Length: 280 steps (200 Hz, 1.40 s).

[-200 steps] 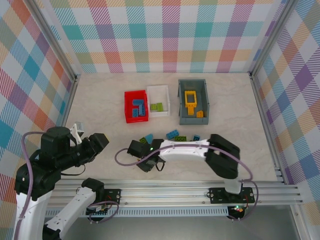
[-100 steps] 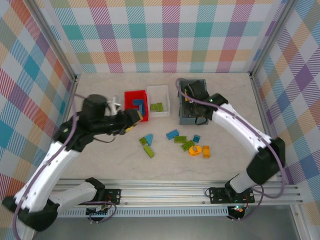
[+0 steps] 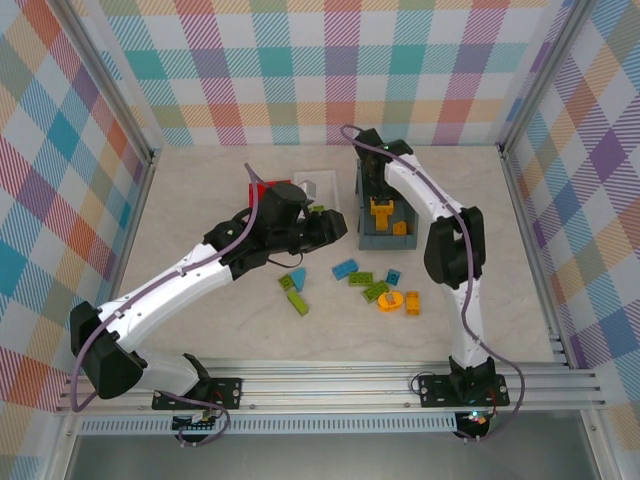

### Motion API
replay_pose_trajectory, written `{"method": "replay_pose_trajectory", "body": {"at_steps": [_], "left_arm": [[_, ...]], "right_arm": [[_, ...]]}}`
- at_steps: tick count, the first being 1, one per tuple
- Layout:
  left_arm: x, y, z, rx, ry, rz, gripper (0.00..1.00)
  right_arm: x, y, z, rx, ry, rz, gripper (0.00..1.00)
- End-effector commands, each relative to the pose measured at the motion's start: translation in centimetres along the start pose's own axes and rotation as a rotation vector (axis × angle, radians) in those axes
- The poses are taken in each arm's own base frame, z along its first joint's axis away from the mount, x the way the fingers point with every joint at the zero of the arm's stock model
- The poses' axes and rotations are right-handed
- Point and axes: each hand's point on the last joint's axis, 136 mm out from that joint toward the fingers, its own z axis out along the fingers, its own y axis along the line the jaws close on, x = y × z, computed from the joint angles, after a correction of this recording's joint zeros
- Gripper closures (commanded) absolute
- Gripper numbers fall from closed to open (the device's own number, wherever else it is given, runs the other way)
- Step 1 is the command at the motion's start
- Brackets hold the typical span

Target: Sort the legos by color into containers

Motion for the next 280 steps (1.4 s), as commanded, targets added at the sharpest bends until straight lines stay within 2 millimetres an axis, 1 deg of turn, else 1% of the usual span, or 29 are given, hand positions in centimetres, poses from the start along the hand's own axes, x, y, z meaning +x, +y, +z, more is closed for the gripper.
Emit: {"method": "replay_pose_trajectory", "body": {"at_steps": [1,30,59,72,80,98,108,122,137,148,166,172,175,186,193,206,220,229,244,259,273,280], "left_arm": [[-1.2,-1.4,-1.3,0.037,-0.069,0.046,0.55],[-1.1,-1.4,-1.6,0.042,-0.069,0.047,0.55],[-1.1,-1.7,-2.1,0.054,-0.072,0.046,0.55],[-1.2,-1.7,-2.4,0.055,-0.075,0.049,0.55],[-1.2,-1.8,-2.6,0.056,-0.078,0.049,0.55],[-1.2,-1.7,-2.9,0.053,-0.082,0.052,0.55],[-1.2,-1.5,-2.9,0.049,-0.082,0.051,0.55],[-1.1,-1.0,-2.8,0.034,-0.082,0.048,0.55],[-0.9,0.0,-2.9,-0.011,-0.086,0.046,0.55],[-0.8,1.5,-3.1,-0.080,-0.090,0.036,0.56],[-0.3,4.6,-3.9,-0.210,-0.098,0.014,0.56],[0.0,5.5,-4.1,-0.238,-0.096,0.008,0.56],[0.2,5.9,-4.2,-0.250,-0.094,0.006,0.56],[1.0,7.5,-4.4,-0.298,-0.081,0.000,0.56],[1.5,8.5,-4.4,-0.331,-0.066,0.000,0.56],[2.7,10.1,-4.1,-0.374,-0.029,0.005,0.55],[3.6,11.5,-3.5,-0.408,0.008,0.035,0.54],[4.0,12.5,-3.0,-0.444,0.043,0.068,0.50],[4.6,14.4,-1.8,-0.522,0.124,0.118,0.40],[4.9,16.0,-0.2,-0.571,0.194,0.137,0.35],[4.5,16.4,1.4,-0.564,0.211,0.189,0.31],[4.3,16.6,2.2,-0.568,0.222,0.217,0.29]], "right_arm": [[0.4,-1.5,0.5,0.084,0.035,0.004,0.64],[0.6,-1.7,1.6,0.132,0.041,0.007,0.58],[1.0,-1.5,2.7,0.148,0.055,0.015,0.57],[1.1,-1.4,3.0,0.150,0.065,0.019,0.54],[1.2,-1.2,2.9,0.150,0.069,0.023,0.50],[1.0,-0.5,2.1,0.135,0.046,0.017,0.48],[0.5,0.1,1.2,0.115,0.017,0.009,0.48],[-0.2,1.1,-0.6,0.081,-0.030,0.000,0.49],[-0.9,1.5,-3.2,0.046,-0.080,0.012,0.51],[-1.3,1.4,-5.2,0.024,-0.113,0.027,0.52],[-1.7,0.4,-9.4,-0.025,-0.188,0.061,0.53],[-1.6,0.3,-10.7,-0.044,-0.217,0.062,0.53],[-1.7,0.2,-11.7,-0.061,-0.240,0.065,0.53],[-1.1,0.1,-14.4,-0.117,-0.309,0.050,0.53],[-0.6,0.2,-16.1,-0.158,-0.353,0.031,0.53],[1.4,0.7,-18.7,-0.241,-0.407,-0.013,0.50],[4.4,1.2,-20.3,-0.334,-0.403,-0.050,0.49],[6.9,2.0,-21.0,-0.420,-0.384,-0.089,0.46],[11.1,3.5,-22.3,-0.581,-0.347,-0.150,0.41],[15.4,4.9,-23.1,-0.700,-0.302,-0.222,0.39],[19.2,5.6,-23.6,-0.748,-0.276,-0.286,0.38],[20.7,5.7,-23.7,-0.765,-0.262,-0.302,0.38]]}}
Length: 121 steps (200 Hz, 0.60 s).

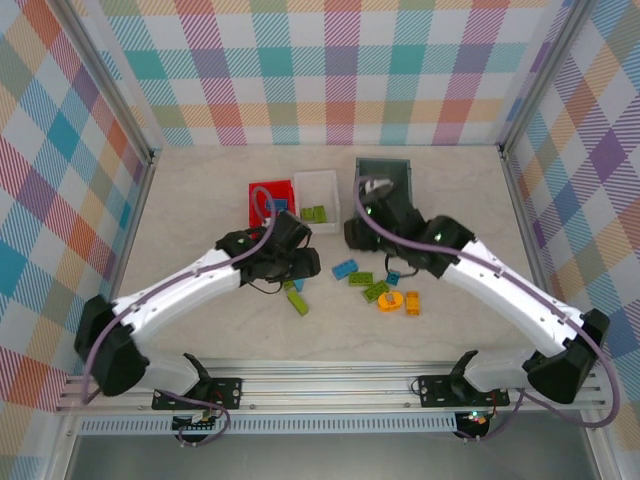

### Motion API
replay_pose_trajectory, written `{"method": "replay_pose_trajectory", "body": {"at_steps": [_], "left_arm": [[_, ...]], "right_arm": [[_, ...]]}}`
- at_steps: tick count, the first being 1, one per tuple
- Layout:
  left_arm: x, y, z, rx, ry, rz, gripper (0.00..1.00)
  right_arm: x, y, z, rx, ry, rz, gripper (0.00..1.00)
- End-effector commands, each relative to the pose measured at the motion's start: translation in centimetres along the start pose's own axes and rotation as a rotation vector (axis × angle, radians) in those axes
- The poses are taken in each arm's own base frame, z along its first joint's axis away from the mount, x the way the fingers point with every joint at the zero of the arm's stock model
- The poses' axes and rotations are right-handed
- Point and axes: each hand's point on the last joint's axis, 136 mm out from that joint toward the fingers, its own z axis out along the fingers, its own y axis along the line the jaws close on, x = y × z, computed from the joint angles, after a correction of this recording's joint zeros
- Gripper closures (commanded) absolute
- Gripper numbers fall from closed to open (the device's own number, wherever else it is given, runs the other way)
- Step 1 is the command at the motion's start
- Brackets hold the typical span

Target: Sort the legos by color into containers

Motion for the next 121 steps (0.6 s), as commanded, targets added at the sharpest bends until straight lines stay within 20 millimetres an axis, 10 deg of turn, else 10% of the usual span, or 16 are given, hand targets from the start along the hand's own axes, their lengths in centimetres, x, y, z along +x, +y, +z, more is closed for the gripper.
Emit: {"method": "replay_pose_trajectory", "body": {"at_steps": [1,45,121], "left_arm": [[-0.8,0.3,2.0,-0.032,0.038,0.120,0.29],[-2.4,1.4,6.6,-0.090,0.132,0.293,0.23],[-1.3,3.6,10.8,-0.105,0.265,0.378,0.22]], "right_arm": [[4.5,4.2,-0.3,-0.174,0.077,-0.038,0.38],[9.3,5.0,-2.1,-0.219,0.120,0.019,0.35],[9.7,4.2,-2.5,-0.203,0.120,0.041,0.35]]}}
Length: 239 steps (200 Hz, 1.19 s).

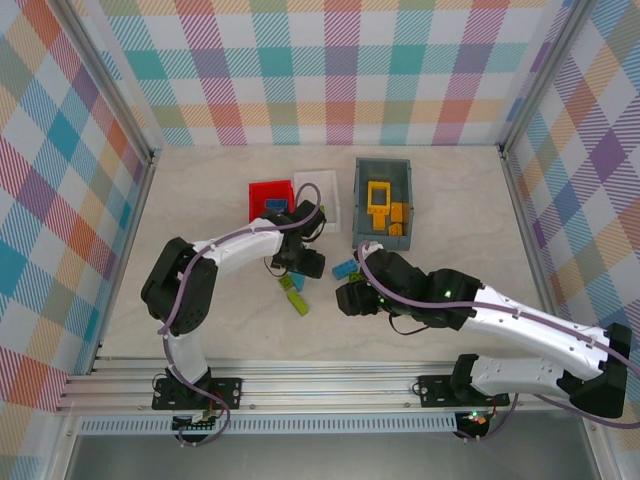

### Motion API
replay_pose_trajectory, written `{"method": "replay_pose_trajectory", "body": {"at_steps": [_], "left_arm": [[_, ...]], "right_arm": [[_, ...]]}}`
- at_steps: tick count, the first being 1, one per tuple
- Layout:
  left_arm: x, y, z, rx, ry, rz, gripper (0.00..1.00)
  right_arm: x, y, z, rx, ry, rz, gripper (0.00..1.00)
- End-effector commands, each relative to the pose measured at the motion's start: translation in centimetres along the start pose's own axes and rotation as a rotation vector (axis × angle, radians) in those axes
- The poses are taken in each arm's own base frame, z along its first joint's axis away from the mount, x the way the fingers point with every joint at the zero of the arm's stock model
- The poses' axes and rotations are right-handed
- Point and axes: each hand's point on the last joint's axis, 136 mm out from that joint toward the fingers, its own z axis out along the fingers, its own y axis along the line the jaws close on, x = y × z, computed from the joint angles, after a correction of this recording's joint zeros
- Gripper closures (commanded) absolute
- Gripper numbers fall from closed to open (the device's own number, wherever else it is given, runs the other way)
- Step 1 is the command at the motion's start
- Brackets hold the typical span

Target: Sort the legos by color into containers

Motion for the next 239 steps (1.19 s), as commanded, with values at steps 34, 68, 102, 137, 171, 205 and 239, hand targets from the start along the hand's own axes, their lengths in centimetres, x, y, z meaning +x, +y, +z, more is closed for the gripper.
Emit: {"method": "replay_pose_trajectory", "body": {"at_steps": [34,68,102,137,171,205,239], "left_arm": [[1.9,-0.4,1.3,0.110,0.050,-0.022,0.19],[2.9,-0.4,1.2,0.133,0.045,-0.106,0.18],[2.7,-1.2,-0.1,0.176,-0.006,-0.171,0.17],[2.7,0.5,0.0,0.060,0.001,-0.169,0.18],[2.5,1.3,0.2,0.032,0.011,-0.252,0.20],[1.3,0.8,0.7,0.034,-0.001,-0.355,0.27],[0.3,-0.5,1.0,0.047,-0.003,-0.423,0.27]], "right_arm": [[0.2,0.1,0.5,0.002,-0.001,0.023,0.35],[0.1,0.0,0.6,0.009,-0.002,0.016,0.35],[0.1,-0.1,0.6,0.011,-0.004,0.022,0.35],[0.5,-0.1,0.8,0.010,0.004,0.030,0.35],[0.6,-0.4,0.6,0.012,-0.001,0.033,0.35],[0.7,-0.3,0.8,0.010,0.004,0.032,0.35],[0.7,-0.4,0.7,0.011,0.004,0.032,0.36]]}}
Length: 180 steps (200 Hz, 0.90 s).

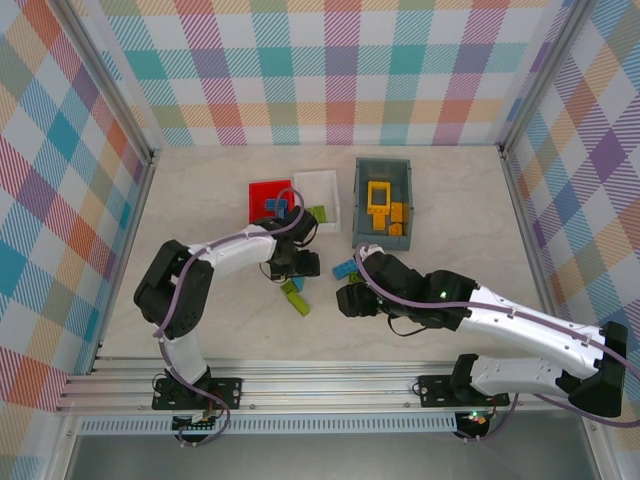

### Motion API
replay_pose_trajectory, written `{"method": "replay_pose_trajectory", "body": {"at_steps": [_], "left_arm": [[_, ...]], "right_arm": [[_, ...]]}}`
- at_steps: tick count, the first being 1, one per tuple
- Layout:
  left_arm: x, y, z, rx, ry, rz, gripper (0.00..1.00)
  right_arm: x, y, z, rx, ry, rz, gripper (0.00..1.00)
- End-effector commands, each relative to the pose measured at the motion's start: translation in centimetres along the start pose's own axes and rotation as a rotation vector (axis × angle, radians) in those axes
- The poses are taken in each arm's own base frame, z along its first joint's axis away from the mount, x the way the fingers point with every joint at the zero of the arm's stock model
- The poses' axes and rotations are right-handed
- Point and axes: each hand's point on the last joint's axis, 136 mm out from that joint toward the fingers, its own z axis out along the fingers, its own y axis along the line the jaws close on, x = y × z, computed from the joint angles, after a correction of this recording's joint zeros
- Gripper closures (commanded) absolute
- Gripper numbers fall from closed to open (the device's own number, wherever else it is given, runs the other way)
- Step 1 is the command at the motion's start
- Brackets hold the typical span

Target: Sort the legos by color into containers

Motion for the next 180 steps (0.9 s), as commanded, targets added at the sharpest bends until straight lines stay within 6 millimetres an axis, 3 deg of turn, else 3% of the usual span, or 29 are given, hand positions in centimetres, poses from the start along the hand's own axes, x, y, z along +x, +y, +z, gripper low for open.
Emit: {"method": "replay_pose_trajectory", "body": {"at_steps": [1,40,73,104,180], "left_arm": [[-0.5,-0.7,0.0,-0.013,-0.005,-0.086,0.27],[-1.1,-1.0,0.2,-0.049,-0.021,-0.125,0.30],[-2.0,-2.5,0.0,-0.052,-0.035,-0.092,0.35],[-0.8,-1.4,-0.1,-0.150,-0.027,-0.043,0.35],[0.8,-1.2,0.1,-0.154,0.026,0.186,0.31]], "right_arm": [[-0.1,0.1,-0.2,-0.010,-0.018,0.013,0.36],[0.0,-0.1,-0.4,-0.006,-0.021,0.012,0.36],[-0.1,-0.2,-0.6,-0.009,-0.033,0.015,0.36],[-0.4,0.0,-1.2,-0.036,-0.056,0.018,0.36],[0.9,0.1,-1.7,-0.097,-0.035,0.096,0.35]]}}
